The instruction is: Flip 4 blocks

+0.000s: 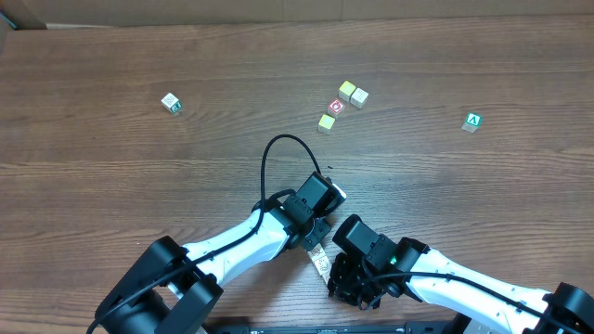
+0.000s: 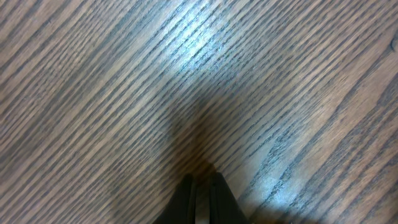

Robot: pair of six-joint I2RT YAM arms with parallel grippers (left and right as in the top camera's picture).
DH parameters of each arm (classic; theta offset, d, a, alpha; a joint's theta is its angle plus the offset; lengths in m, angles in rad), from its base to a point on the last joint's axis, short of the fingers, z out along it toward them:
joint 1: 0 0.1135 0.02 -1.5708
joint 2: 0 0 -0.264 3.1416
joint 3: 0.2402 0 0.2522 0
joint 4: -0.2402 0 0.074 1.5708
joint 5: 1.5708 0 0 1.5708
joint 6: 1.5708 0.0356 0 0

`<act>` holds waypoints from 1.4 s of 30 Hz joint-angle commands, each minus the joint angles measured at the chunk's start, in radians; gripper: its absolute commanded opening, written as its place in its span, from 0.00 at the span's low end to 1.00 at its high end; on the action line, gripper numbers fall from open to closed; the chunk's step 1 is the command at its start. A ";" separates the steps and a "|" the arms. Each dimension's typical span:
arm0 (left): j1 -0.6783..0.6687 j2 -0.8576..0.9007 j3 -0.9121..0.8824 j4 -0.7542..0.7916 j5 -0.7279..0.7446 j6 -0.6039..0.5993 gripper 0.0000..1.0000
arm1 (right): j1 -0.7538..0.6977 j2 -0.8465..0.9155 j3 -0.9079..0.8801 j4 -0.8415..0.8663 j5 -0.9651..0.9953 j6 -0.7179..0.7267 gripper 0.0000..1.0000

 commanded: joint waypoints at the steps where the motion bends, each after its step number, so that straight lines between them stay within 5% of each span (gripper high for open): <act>1: -0.006 0.026 -0.022 0.006 0.040 0.016 0.04 | 0.004 0.005 0.016 0.011 0.022 0.008 0.04; 42: -0.006 0.026 -0.022 0.059 0.123 -0.010 0.04 | 0.004 0.005 0.016 0.037 0.026 0.016 0.04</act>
